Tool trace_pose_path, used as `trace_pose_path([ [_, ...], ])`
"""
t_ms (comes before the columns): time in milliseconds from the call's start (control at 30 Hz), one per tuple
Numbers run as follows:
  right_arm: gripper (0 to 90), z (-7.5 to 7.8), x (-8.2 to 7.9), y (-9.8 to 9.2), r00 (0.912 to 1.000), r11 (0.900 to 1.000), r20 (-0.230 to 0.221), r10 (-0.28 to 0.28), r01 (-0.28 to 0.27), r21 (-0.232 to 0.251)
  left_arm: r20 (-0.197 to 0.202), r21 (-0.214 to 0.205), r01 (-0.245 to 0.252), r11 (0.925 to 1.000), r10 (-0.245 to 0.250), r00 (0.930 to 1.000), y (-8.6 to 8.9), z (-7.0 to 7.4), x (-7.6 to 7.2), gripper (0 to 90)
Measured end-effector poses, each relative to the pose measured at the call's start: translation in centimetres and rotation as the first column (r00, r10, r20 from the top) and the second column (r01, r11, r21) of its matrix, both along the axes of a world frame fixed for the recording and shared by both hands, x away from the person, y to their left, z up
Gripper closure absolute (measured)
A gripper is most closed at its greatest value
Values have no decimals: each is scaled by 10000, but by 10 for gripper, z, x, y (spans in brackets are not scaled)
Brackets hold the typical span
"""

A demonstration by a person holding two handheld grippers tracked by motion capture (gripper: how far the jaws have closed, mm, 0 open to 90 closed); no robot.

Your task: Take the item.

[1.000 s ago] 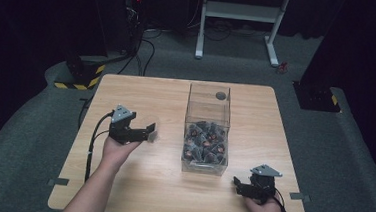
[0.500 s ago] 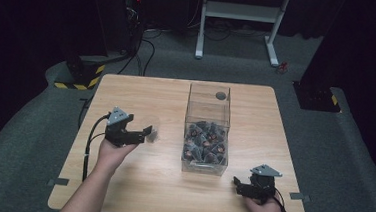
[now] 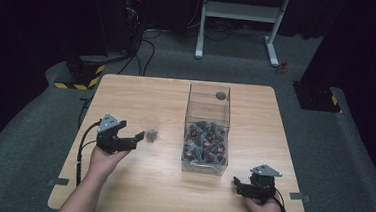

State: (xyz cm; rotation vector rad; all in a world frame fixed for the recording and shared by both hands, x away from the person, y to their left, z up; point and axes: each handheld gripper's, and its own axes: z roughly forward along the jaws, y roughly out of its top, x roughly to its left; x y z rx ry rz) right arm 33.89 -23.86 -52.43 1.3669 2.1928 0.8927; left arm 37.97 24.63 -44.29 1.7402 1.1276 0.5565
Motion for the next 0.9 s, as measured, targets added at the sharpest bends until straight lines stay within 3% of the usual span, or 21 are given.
trace_pose_path([
  [567,127,0,0,0,10000,10000,0,1,-1,-1,-297,293,-7,9996,15,9996,21,-14,-30,143],
  [667,127,0,0,0,10000,10000,0,1,-1,0,-541,213,80,9997,-68,9985,25,-18,-34,147],
  [900,127,0,0,0,10000,10000,1,1,-1,-3,-762,653,74,9978,-24,9971,32,-31,-43,143],
])
